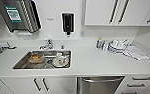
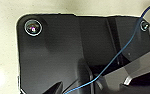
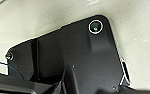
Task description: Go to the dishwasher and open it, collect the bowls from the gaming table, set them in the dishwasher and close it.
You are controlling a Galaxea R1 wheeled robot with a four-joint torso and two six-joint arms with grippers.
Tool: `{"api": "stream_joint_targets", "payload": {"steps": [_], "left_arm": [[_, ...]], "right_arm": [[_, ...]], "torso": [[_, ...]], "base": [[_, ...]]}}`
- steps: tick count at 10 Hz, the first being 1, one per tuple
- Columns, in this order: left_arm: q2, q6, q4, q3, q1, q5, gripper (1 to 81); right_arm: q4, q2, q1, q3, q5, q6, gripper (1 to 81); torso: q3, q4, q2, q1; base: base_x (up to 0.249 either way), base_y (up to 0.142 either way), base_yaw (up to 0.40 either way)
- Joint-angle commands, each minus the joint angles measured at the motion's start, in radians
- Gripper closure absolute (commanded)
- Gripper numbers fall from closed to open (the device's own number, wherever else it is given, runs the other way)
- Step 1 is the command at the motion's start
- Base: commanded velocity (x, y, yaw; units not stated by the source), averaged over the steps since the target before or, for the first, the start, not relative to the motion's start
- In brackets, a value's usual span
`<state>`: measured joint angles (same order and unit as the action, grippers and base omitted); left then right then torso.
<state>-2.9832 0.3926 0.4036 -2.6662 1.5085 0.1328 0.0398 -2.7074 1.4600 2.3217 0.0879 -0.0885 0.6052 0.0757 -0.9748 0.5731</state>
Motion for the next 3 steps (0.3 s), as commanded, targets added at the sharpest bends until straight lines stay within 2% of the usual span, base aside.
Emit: {"api": "stream_joint_targets", "payload": {"steps": [1, 3], "left_arm": [[-0.005, -0.003, 0.004, 0.002, -0.027, -0.045, 1.0], [-0.014, -0.003, 0.004, 0.002, -0.029, -0.045, 1.0]], "right_arm": [[-0.066, -0.098, -0.014, 0.131, -0.040, 0.013, 1.0], [-0.080, -0.111, 0.001, 0.128, -0.039, 0.015, 1.0]], "torso": [[0.000, 0.000, 0.000, 0.000], [0.000, 0.000, 0.000, 0.000]], "base": [[0.000, 0.000, 0.000], [0.000, 0.000, 0.000]]}}
